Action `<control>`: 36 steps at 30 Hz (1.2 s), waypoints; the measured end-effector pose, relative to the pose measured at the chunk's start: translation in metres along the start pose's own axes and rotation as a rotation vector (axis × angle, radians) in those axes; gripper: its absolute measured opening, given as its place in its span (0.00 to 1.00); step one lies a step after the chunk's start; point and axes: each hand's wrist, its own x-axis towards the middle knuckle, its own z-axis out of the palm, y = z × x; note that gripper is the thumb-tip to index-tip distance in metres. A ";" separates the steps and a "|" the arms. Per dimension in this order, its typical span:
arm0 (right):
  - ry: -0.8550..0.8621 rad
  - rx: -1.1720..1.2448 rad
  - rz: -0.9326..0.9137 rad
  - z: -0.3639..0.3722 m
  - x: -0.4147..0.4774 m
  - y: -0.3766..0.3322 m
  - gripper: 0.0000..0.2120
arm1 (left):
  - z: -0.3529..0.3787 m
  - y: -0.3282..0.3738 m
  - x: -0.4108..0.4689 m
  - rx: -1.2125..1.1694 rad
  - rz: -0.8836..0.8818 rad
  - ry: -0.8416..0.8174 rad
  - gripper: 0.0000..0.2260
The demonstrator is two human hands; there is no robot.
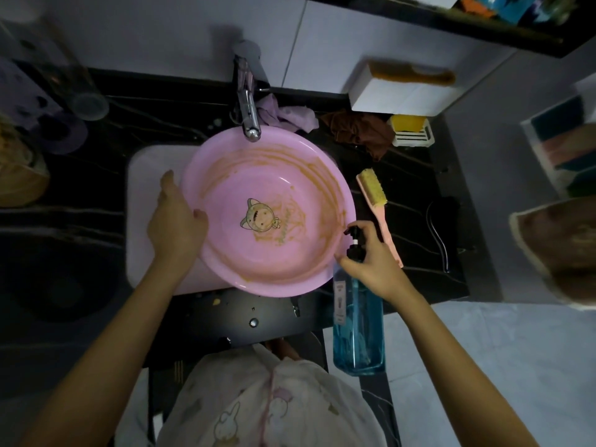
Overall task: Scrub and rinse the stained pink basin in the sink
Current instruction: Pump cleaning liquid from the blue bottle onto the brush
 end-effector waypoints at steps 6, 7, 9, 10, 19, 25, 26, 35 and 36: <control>-0.058 -0.055 0.001 0.003 0.005 -0.002 0.25 | -0.017 0.003 -0.004 -0.336 0.088 0.123 0.25; -0.072 -0.051 0.001 0.003 0.007 -0.002 0.24 | -0.021 0.006 -0.004 -0.370 0.088 0.128 0.24; -0.090 -0.011 -0.013 0.005 0.014 -0.004 0.23 | -0.026 0.010 -0.005 -0.398 0.099 0.123 0.24; -0.096 0.006 -0.024 0.007 0.018 -0.005 0.23 | -0.027 0.012 -0.006 -0.405 0.104 0.119 0.25; -0.149 0.046 -0.015 0.014 0.044 -0.003 0.19 | -0.032 0.025 -0.009 -0.389 0.134 0.115 0.25; -0.216 0.036 0.018 0.014 0.049 -0.002 0.16 | -0.033 0.025 -0.010 -0.368 0.136 0.124 0.26; -0.224 0.055 0.026 0.015 0.047 -0.002 0.15 | -0.033 0.025 -0.010 -0.369 0.136 0.125 0.26; -0.367 0.143 -0.033 0.040 0.006 -0.009 0.14 | -0.032 0.024 -0.010 -0.361 0.139 0.132 0.25; -0.383 0.144 -0.048 0.043 0.003 -0.010 0.13 | -0.031 0.023 -0.010 -0.362 0.139 0.135 0.25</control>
